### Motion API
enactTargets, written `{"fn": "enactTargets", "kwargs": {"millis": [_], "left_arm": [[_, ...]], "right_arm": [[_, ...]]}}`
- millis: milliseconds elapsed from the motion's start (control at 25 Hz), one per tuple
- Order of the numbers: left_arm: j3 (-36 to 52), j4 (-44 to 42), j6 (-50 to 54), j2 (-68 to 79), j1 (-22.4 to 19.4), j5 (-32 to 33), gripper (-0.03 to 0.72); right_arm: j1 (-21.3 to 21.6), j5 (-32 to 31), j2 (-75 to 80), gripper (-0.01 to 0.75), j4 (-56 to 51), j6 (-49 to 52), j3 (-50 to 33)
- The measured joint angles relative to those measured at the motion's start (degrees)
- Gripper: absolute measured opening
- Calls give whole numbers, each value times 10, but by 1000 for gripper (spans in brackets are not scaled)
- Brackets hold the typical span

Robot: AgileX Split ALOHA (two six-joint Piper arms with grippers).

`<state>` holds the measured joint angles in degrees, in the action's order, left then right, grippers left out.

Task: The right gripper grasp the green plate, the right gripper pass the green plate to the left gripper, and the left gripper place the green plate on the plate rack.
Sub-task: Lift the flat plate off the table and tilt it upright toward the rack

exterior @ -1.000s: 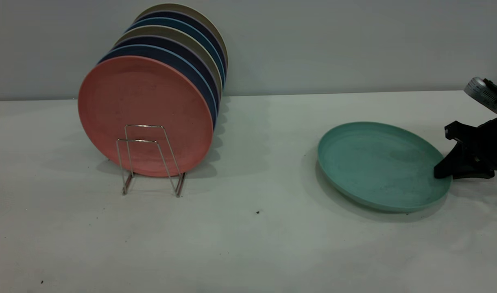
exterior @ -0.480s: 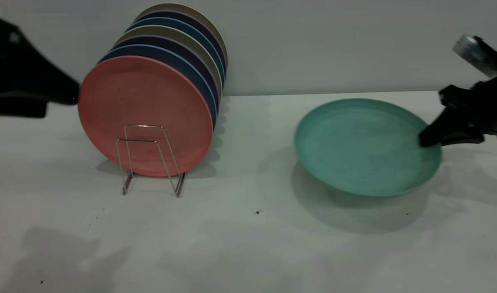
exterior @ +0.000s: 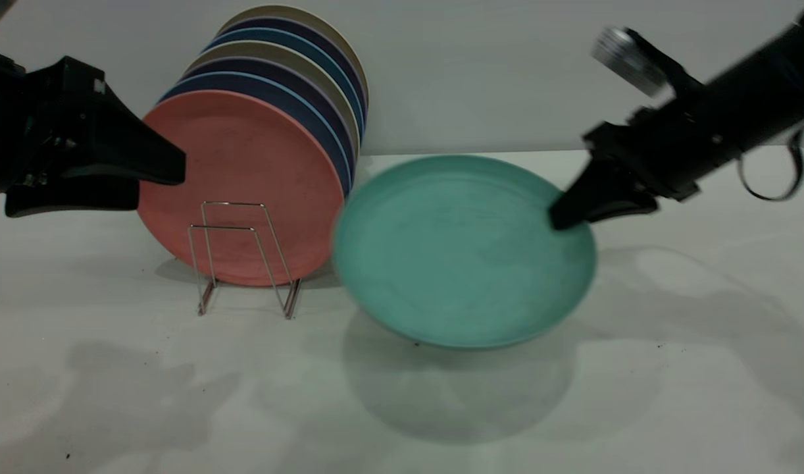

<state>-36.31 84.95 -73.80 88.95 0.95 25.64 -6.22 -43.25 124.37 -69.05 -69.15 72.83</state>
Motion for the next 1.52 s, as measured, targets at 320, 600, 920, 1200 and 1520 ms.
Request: {"fn": "enactTargets", "kwargs": {"millis": [320,600,920,1200,1520], "left_arm": [[-1,36,-19,1,15,14,512],[-1,51,-29,1,61,-37,512],[-1,45,-30,1,65,-39,512],[-1,39,-30,1,67,-34,512],[-1,31,-30,1,68,-33,512]], "right_arm": [[-68,-10,-23,13,-48,-4,0],[-100,-26,-23,20,-123,-44,-1],[-103,-15,-23,23,-105,-49,-2],[-103,-10,-23,19,-89,-44,-2],[-108,1,-23,15,-70,-40,-2]]}}
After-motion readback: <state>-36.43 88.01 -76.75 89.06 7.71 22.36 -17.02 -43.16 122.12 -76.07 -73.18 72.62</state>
